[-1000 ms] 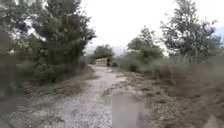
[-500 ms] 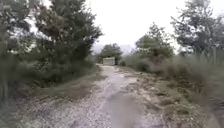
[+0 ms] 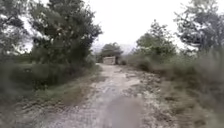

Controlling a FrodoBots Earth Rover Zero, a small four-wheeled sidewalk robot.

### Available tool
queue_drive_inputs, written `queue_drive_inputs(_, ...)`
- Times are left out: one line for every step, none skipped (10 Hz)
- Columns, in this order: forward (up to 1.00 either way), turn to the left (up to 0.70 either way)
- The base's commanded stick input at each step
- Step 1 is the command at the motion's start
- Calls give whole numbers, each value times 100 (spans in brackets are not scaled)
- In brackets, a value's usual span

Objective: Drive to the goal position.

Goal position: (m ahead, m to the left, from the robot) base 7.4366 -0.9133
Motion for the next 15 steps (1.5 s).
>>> queue_drive_inputs(50,0)
queue_drive_inputs(50,0)
queue_drive_inputs(50,0)
queue_drive_inputs(50,0)
queue_drive_inputs(50,0)
queue_drive_inputs(50,0)
queue_drive_inputs(50,0)
queue_drive_inputs(50,0)
queue_drive_inputs(50,0)
queue_drive_inputs(50,0)
queue_drive_inputs(50,0)
queue_drive_inputs(50,0)
queue_drive_inputs(50,0)
queue_drive_inputs(50,0)
queue_drive_inputs(50,0)
